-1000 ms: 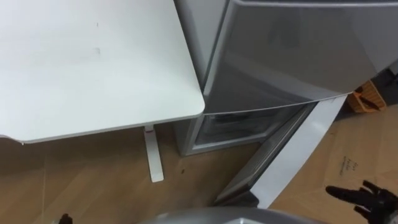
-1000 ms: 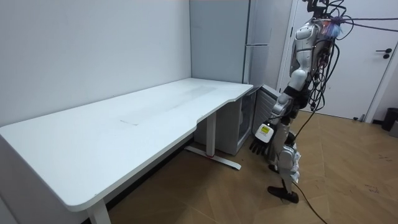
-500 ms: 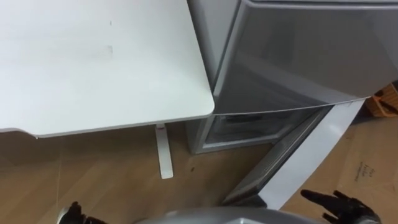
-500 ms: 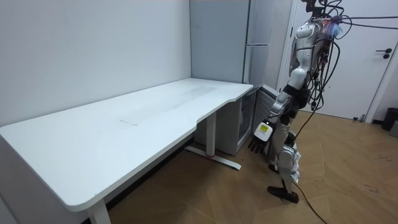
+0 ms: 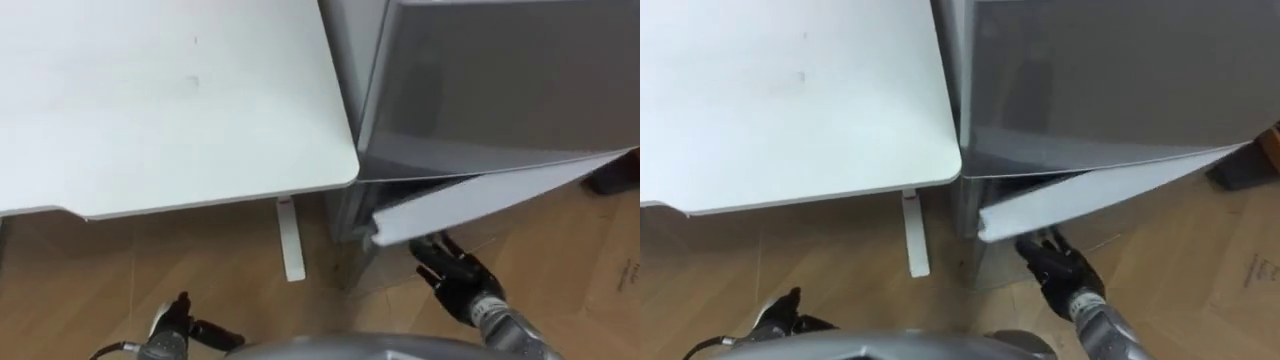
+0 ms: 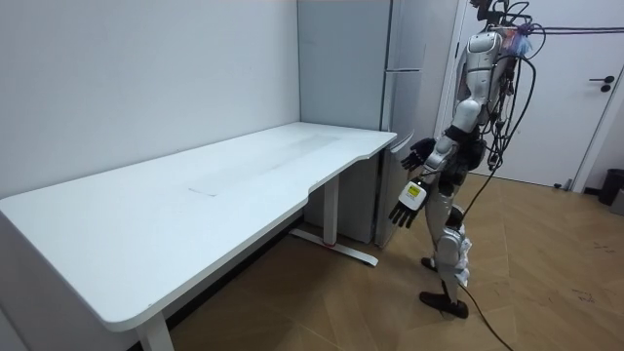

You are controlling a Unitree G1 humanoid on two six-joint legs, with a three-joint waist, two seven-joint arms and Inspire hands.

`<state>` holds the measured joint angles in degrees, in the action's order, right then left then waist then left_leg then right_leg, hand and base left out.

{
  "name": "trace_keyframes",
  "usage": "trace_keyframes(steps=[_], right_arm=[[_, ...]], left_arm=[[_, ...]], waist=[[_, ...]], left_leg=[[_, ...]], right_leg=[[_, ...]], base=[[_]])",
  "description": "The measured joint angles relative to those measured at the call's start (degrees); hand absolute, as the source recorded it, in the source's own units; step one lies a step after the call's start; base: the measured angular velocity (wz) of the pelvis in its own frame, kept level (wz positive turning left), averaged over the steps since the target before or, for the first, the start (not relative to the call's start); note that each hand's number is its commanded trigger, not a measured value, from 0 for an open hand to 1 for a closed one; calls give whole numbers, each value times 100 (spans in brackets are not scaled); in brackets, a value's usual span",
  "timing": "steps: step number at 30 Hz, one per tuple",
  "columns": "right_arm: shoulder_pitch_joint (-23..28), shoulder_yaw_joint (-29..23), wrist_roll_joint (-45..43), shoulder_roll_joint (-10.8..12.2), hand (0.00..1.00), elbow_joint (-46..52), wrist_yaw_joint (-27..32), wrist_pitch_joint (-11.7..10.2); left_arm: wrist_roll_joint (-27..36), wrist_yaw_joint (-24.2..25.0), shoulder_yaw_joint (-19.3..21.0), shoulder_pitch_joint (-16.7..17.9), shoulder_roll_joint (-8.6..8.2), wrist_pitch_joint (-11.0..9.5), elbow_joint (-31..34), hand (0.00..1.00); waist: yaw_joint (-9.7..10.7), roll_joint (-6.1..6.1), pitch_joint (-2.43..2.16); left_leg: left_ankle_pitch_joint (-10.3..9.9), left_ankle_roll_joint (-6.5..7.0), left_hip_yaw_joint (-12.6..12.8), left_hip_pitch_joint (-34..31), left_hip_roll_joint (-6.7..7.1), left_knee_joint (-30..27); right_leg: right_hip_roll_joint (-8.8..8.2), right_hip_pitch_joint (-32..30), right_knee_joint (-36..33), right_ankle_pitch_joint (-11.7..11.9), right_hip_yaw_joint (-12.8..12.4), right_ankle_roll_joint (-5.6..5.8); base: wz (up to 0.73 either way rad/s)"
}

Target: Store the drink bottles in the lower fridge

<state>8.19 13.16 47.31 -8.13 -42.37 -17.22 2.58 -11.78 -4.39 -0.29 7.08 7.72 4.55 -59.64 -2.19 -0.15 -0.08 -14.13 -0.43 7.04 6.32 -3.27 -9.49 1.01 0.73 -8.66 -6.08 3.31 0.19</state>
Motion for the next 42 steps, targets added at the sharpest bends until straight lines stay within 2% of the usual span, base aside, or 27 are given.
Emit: trace_keyframes(steps=[4, 7, 10, 15, 18, 19, 24, 26, 28, 32, 35, 41, 42], right_arm=[[-178, 723, 326, 66, 0, 522, -446, 3], [-307, 955, 369, 77, 0, 609, -593, 70], [-329, 1084, 367, 85, 0, 620, -701, 118], [-328, 1129, 360, 44, 0, 632, -788, 132], [-326, 1113, -19, -47, 0, 604, -784, 133], [-337, 1064, -277, -54, 0, 496, -781, 127], [-326, 786, -1575, -81, 0, -388, -522, 123], [-305, 617, -2148, -111, 0, -726, -445, 119], [-321, 261, -2794, -118, 0, -1339, -260, 98], [-313, -202, -3032, -136, 0, -2275, -47, 98], [-410, -446, -3035, -119, 0, -2636, -12, 49], [-368, -1143, -2654, -143, 0, -3202, 384, 131], [-377, -1261, -2533, -156, 0, -3339, 448, 164]], left_arm=[[125, -1, -67, -44, -10, -101, 15, 0], [333, -20, -172, -45, 0, -133, 16, 0], [475, -45, -286, -77, 22, -133, 17, 0], [474, -4, -320, -103, 31, -129, 5, 0], [621, 2, -317, -93, 39, -116, 15, 0], [675, -20, -312, -87, 39, -107, 15, 0], [672, -163, -247, -50, 45, -103, 28, 0], [659, -174, -217, 7, 73, -105, 64, 0], [657, -172, -100, 50, 107, -104, 54, 0], [646, -171, 80, 160, 138, -97, -4, 0], [508, -167, 264, 177, 161, -47, -221, 0], [-279, -90, 526, 532, 194, 484, -349, 0], [-419, -40, 589, 617, 174, 589, -349, 0]], waist=[[-146, 42, 2], [-171, 59, 7], [-250, 70, 14], [-265, 60, 28], [-259, 74, 32], [-257, 87, 37], [-204, 216, 7], [-130, 257, 7], [-110, 317, 6], [-88, 381, 13], [-83, 369, 13], [-44, 278, 8], [-14, 243, -10]], left_leg=[[2, 3, -97, -73, 23, -27], [12, 22, -128, -67, 58, -27], [15, 28, -132, -57, 74, -26], [4, 41, -173, -64, 75, 6], [4, 41, -227, -70, 77, 11], [5, 41, -233, -73, 77, 12], [6, 43, -269, -75, 87, 17], [6, 43, -270, -75, 87, 15], [4, 45, -278, -75, 87, 24], [3, 45, -394, -40, 87, 18], [-1, 48, -421, -43, 98, 2], [-1, 48, -578, 15, 136, -17], [-1, 50, -636, 42, 157, -17]], right_leg=[[-38, -19, 5, -10, 102, 6], [-86, -6, -6, -17, 148, 26], [-101, 1, -28, -21, 137, 40], [-97, 16, -33, -21, 173, 41], [-102, 30, -19, -21, 219, 41], [-101, 32, -10, -21, 223, 41], [-116, 55, 1, -31, 283, 55], [-118, 61, 4, -32, 292, 57], [-118, 65, 4, -33, 304, 59], [-114, 132, 16, -43, 320, 71], [-119, 143, 21, -47, 318, 69], [-158, 331, 115, -91, 503, 80], [-180, 381, 108, -126, 555, 94]], base=[[13], [6], [0], [4], [7], [0], [5], [2], [0], [8], [2], [17], [31]])
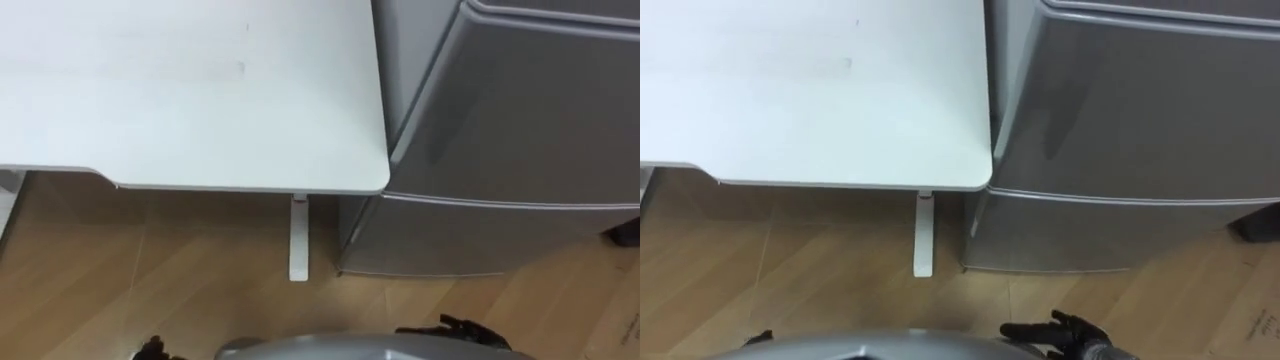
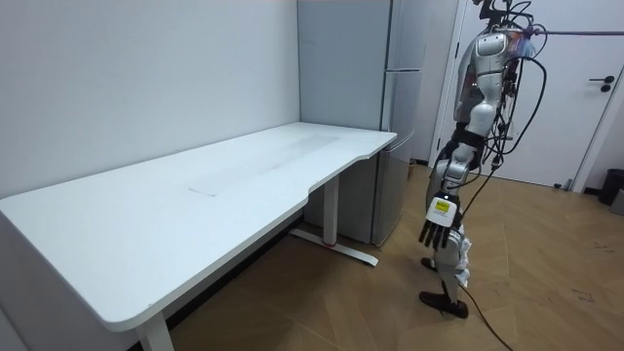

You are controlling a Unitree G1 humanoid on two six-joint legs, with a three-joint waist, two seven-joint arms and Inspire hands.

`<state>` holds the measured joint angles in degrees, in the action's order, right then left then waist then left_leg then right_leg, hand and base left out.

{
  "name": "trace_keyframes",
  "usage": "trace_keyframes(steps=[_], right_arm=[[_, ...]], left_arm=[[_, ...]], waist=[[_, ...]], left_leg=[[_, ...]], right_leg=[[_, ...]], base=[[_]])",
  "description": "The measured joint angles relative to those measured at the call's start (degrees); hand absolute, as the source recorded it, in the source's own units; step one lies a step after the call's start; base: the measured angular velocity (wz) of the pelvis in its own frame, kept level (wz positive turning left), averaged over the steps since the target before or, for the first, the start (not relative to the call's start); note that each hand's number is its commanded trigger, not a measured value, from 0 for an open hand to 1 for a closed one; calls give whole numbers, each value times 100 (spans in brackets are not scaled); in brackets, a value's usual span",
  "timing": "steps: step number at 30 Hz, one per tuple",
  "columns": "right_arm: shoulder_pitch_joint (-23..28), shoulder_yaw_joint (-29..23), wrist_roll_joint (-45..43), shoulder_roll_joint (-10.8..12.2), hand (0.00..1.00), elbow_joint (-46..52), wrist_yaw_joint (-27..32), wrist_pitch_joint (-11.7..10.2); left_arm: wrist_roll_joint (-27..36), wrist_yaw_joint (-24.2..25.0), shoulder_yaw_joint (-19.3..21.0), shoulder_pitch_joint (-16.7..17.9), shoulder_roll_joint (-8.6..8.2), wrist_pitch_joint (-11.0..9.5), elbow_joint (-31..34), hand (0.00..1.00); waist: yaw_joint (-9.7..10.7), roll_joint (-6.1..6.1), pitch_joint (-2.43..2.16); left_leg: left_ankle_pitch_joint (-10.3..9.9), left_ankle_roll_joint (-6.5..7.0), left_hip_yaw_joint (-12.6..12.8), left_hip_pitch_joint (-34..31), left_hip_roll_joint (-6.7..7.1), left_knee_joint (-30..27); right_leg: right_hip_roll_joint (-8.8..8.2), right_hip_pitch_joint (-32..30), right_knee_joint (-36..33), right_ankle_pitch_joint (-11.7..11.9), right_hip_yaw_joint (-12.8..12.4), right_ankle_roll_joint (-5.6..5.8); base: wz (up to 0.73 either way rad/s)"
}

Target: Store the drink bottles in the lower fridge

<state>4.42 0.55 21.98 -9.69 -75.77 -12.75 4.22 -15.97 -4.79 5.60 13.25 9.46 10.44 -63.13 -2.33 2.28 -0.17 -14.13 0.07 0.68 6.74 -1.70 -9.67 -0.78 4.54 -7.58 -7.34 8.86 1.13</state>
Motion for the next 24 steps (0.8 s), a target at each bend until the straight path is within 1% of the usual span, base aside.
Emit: trace_keyframes(steps=[1, 4, 6, 8, 11, 13, 15, 20, 22, 24], right_arm=[[-12, -93, 29, -24, 0, -55, 68, 69], [-44, -187, 25, -112, 0, -225, 243, 117], [-65, -182, 20, -138, 0, -220, 311, 182], [-69, -183, 20, -140, 0, -215, 362, 215], [-68, -180, 21, -133, 0, -203, 405, 218], [-90, -169, 17, -108, 0, -170, 460, 219], [-103, -164, 17, -84, 0, -163, 465, 217], [-134, 106, -34, -78, 0, -38, 418, 215], [-177, 216, -62, -84, 0, -47, 373, 216], [-208, 233, -195, -85, 0, -48, 331, 216]], left_arm=[[-37, 63, 31, 46, -1, 105, -1, 0], [-194, 156, 112, 60, -7, 258, 12, 0], [-251, 196, 112, 42, -7, 337, 33, 0], [-280, 203, 136, 58, -19, 347, 54, 0], [-366, 201, 147, 60, -109, 343, 91, 0], [-366, 202, 143, 90, -204, 337, 87, 0], [-366, 217, 132, 100, -242, 329, 65, 0], [-366, 407, 130, 75, -217, 324, 69, 0], [-364, 523, 123, 48, -181, 295, 70, 0], [-363, 602, 96, 26, -174, 281, 70, 0]], waist=[[38, -36, 0], [54, -89, 11], [65, -106, 5], [63, -117, 8], [67, -110, 11], [53, -97, 12], [47, -76, 15], [26, -5, 19], [21, 34, 39], [20, 44, 45]], left_leg=[[0, 4, -62, 33, 21, 0], [-1, 21, -131, 91, 45, 5], [-2, 22, -161, 90, 51, 6], [-2, 22, -182, 95, 51, 5], [-2, 21, -230, 128, 51, 1], [-3, 20, -238, 167, 51, 1], [-3, 20, -248, 186, 48, -11], [-2, 19, -256, 186, 48, -14], [-3, 19, -285, 178, 50, -13], [-4, 17, -293, 170, 52, -1]], right_leg=[[-23, 55, -2, -29, 56, 14], [-62, 148, -9, -76, 124, 36], [-69, 159, -14, -88, 163, 39], [-71, 181, -10, -101, 196, 39], [-75, 241, -8, -130, 234, 36], [-80, 291, -11, -160, 262, 37], [-83, 317, -11, -173, 297, 36], [-91, 335, -10, -185, 352, 39], [-95, 350, -5, -186, 383, 40], [-96, 351, 0, -189, 386, 44]], base=[[28], [18], [9], [9], [10], [7], [9], [4], [7], [3]])
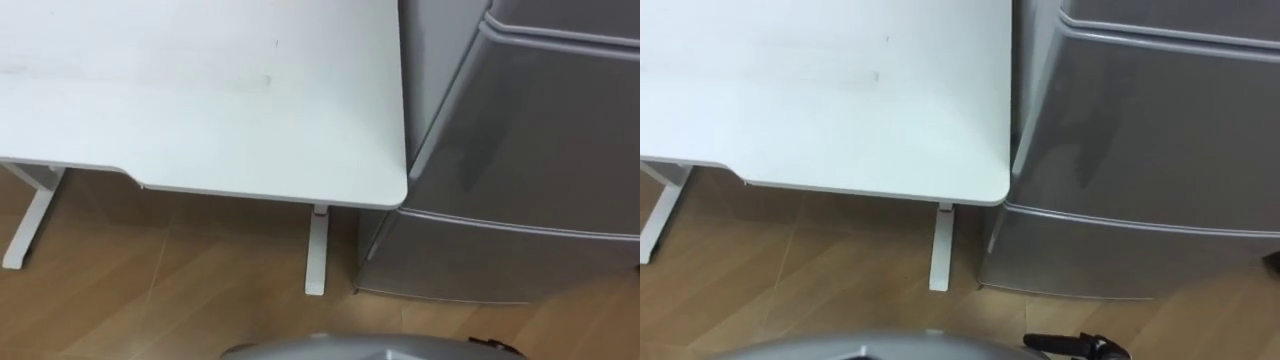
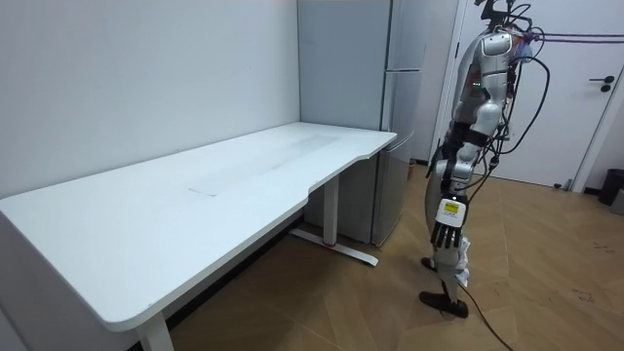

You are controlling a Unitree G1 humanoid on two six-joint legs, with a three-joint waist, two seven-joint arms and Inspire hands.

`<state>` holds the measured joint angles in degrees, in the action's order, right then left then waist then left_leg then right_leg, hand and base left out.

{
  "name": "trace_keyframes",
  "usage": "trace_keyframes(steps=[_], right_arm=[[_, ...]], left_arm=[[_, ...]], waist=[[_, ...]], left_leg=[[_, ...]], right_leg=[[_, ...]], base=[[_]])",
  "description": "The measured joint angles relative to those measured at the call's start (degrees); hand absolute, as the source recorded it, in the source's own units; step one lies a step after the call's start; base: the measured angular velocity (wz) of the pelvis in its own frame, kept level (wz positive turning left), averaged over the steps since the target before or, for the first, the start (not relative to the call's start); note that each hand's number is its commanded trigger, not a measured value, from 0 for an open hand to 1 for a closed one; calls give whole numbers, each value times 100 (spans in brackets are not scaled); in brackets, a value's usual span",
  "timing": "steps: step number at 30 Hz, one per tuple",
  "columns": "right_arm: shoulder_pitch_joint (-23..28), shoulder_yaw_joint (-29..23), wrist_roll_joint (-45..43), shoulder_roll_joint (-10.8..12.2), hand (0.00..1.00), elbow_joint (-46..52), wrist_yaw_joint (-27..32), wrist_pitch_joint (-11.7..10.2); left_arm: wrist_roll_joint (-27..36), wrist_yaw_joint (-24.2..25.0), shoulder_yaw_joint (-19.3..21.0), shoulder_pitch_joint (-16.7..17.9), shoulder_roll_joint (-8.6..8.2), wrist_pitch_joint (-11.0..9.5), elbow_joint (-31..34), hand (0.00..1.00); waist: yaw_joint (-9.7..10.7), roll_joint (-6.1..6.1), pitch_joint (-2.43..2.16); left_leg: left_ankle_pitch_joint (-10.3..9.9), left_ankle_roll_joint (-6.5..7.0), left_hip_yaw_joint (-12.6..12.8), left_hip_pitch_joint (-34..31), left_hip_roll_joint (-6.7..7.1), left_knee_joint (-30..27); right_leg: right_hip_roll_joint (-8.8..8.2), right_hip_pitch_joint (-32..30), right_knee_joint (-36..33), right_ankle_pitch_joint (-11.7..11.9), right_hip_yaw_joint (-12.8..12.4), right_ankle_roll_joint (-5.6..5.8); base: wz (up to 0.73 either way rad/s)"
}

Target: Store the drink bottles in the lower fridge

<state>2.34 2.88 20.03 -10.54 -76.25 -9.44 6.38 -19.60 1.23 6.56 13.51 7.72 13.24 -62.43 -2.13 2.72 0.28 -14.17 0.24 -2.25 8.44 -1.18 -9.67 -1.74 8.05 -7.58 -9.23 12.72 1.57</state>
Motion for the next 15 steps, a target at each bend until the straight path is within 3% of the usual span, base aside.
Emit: trace_keyframes(steps=[10, 12, 15], right_arm=[[23, 42, -26, 2, 0, 97, 7, -14], [39, 38, -18, 2, 0, 96, 14, -67], [88, 37, -18, 3, 0, 130, 65, -165]], left_arm=[[-243, 222, -226, -107, 10, -8, 2, 0], [-253, 221, -358, -135, 25, -23, 1, 0], [-261, 218, -455, -195, 23, -78, -3, 0]], waist=[[28, -30, 1], [34, -83, -19], [41, -113, -15]], left_leg=[[-7, -9, -15, -13, -4, 3], [-8, -11, -10, -13, -8, 5], [-9, -14, 29, -16, -22, 8]], right_leg=[[12, -3, 1, -9, -14, -3], [15, -9, 0, -9, -21, -4], [26, -32, -13, -6, -42, -7]], base=[[0], [0], [-5]])
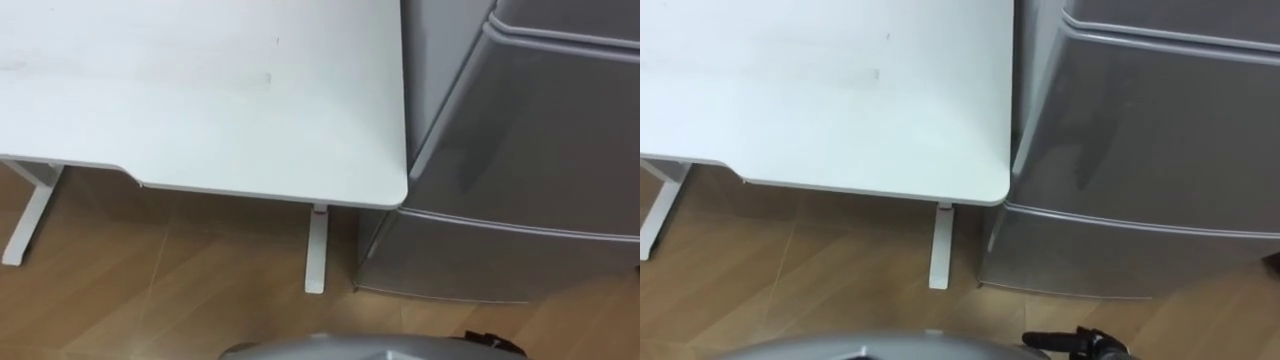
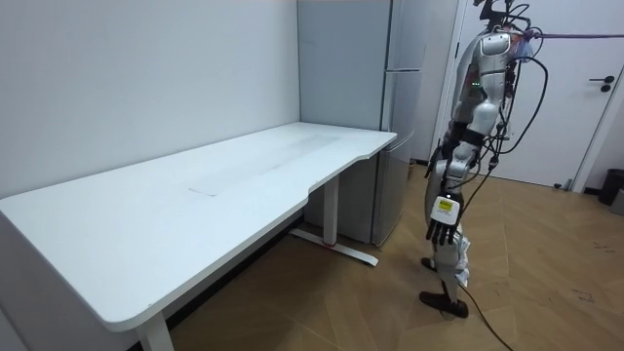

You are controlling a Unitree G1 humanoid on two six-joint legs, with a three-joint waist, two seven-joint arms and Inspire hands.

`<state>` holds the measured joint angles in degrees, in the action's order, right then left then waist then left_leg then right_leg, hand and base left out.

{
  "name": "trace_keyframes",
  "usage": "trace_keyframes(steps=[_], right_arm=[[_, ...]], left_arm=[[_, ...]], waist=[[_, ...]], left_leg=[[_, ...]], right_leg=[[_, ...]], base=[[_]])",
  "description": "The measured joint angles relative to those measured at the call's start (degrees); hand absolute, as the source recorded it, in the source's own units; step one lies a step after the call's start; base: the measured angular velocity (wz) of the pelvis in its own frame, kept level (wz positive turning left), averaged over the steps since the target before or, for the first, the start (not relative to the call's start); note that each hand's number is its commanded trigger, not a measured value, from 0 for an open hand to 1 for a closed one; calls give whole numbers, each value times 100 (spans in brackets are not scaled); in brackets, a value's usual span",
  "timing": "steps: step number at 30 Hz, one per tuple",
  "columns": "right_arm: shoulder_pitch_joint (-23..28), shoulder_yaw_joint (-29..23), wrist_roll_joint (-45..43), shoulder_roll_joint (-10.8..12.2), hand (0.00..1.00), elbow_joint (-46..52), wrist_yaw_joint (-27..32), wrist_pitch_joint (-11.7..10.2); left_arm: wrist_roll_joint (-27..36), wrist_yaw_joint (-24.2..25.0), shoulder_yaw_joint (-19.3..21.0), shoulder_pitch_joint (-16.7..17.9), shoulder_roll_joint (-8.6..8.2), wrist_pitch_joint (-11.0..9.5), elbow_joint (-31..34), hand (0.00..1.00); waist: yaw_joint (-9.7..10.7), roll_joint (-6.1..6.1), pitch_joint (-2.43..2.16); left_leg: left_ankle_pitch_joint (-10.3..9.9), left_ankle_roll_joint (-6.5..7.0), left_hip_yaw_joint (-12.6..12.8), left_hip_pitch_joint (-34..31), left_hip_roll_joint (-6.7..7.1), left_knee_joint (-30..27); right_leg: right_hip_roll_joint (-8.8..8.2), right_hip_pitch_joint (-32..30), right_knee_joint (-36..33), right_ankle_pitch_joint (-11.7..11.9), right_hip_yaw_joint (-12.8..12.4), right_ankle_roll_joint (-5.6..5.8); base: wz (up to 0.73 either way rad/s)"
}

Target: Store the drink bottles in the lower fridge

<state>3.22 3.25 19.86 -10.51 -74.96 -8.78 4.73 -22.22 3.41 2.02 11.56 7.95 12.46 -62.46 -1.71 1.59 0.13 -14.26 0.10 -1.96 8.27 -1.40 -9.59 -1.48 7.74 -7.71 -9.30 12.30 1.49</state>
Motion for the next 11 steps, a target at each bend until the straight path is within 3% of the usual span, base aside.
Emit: trace_keyframes(steps=[6, 9, 11], right_arm=[[35, -111, -41, 0, 0, 106, 53, -147], [35, -159, -41, -4, 0, 121, 35, -176], [15, -204, -44, -2, 0, 114, 18, -197]], left_arm=[[-1, -2, -9, -167, 5, -36, -7, 0], [-2, -6, -9, -246, 31, -61, 120, 0], [14, -37, 5, -299, 52, -163, 185, 0]], waist=[[170, -70, 29], [242, -88, 18], [291, -71, 24]], left_leg=[[-2, -4, 50, -113, -10, 3], [0, -4, 132, -215, -19, -19], [1, -3, 182, -226, -22, -18]], right_leg=[[21, -145, -8, 12, -78, -19], [26, -301, -38, 16, -153, -25], [30, -340, -56, 16, -206, -25]], base=[[-5], [-13], [-15]])
